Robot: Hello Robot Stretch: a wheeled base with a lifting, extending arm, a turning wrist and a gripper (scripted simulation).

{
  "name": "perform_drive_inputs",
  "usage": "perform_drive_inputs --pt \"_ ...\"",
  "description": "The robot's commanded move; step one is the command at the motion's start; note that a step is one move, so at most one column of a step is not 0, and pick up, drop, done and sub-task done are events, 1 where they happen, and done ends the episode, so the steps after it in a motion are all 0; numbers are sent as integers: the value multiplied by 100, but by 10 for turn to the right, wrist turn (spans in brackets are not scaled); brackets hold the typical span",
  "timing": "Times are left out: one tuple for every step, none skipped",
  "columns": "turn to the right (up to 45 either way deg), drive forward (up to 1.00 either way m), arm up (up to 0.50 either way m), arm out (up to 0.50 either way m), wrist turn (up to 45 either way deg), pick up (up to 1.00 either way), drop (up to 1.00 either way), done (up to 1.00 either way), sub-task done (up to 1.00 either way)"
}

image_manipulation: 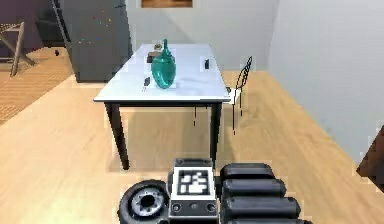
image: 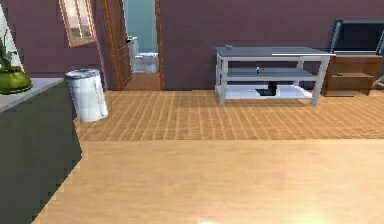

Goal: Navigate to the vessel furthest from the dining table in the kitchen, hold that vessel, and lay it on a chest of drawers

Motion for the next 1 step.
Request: perform_drive_inputs --pt "450 0 0 0 0 0 0 0 0"
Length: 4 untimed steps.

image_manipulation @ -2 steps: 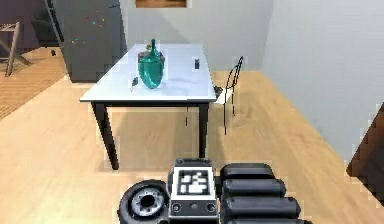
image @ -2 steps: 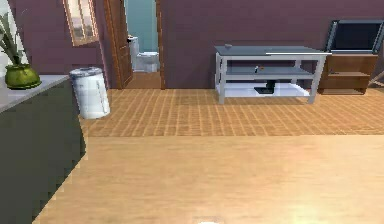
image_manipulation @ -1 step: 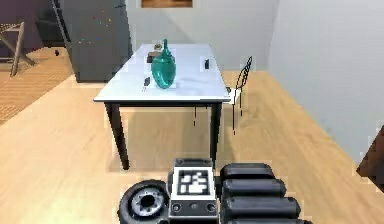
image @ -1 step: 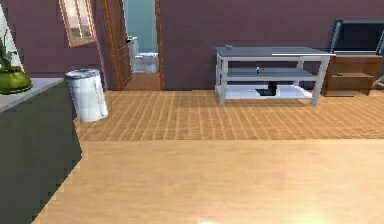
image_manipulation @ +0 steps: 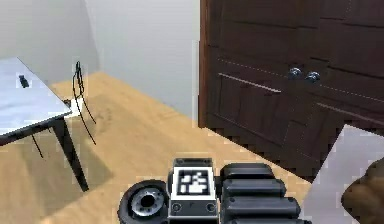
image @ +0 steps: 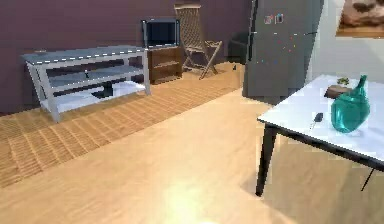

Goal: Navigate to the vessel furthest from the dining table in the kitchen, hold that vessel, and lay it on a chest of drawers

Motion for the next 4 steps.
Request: perform_drive_inputs --pt "0 100 0 0 0 0 0 0 0" --pt "30 0 0 0 0 0 0 0 0" --pt "-300 0 0 0 0 0 0 0 0" --pt "0 25 0 0 0 0 0 0 0"
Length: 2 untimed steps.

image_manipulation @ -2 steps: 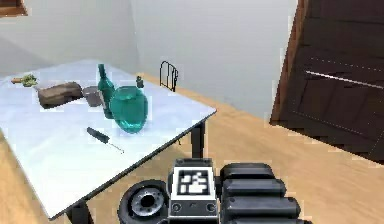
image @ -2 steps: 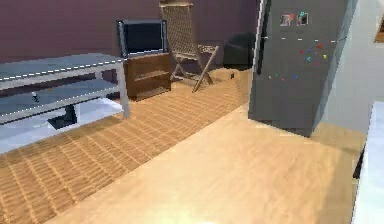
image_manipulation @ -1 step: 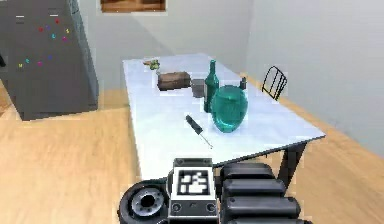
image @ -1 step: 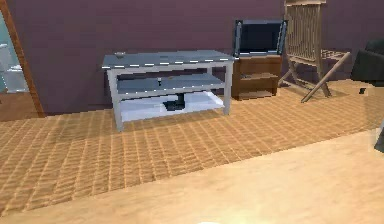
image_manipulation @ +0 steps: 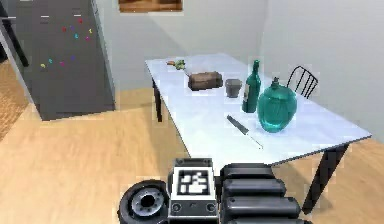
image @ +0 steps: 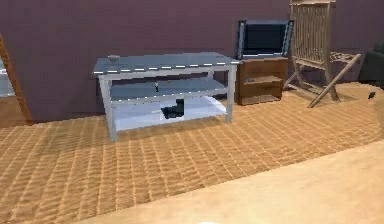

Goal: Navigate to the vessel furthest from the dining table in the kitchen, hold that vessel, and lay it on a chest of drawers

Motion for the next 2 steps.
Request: perform_drive_inputs --pt "210 0 0 0 0 0 0 0 0" --pt "0 40 0 0 0 0 0 0 0"
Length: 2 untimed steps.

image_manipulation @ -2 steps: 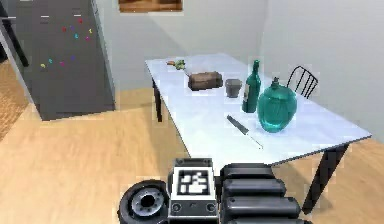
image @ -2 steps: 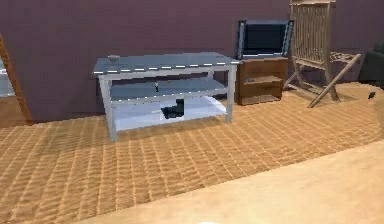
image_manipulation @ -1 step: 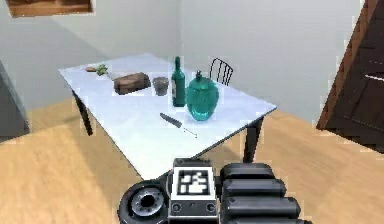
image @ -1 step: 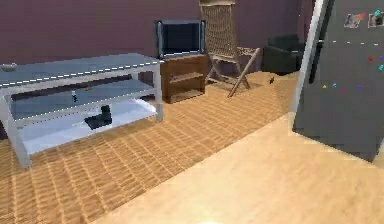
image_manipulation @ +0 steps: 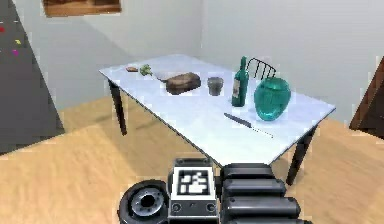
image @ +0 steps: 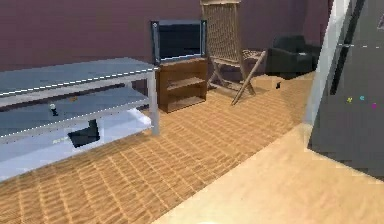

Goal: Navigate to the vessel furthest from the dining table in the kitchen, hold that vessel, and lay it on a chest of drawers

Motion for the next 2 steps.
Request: perform_drive_inputs --pt "150 0 0 0 0 0 0 0 0" --pt "0 100 0 0 0 0 0 0 0"
